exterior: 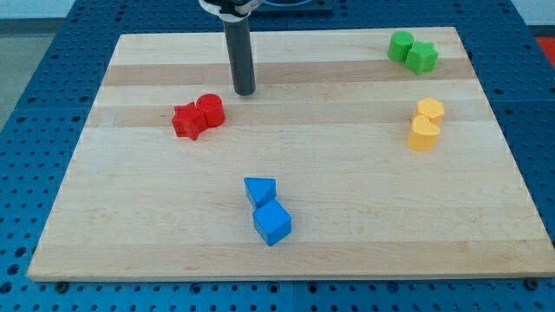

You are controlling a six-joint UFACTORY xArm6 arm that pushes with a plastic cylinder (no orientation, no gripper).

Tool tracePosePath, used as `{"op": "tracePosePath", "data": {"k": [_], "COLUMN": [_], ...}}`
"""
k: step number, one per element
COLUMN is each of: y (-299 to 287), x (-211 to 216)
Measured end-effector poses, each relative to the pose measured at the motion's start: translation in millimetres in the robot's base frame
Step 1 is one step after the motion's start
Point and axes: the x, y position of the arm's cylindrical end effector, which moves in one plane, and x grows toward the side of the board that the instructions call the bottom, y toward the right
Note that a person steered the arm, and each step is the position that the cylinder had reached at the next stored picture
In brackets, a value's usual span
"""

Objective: Push the red star towards bottom left corner of the board

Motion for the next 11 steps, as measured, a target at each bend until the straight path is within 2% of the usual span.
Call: {"op": "tracePosePath", "data": {"k": [3,5,11], "y": [-19,-45,-72], "x": [1,12,57]}}
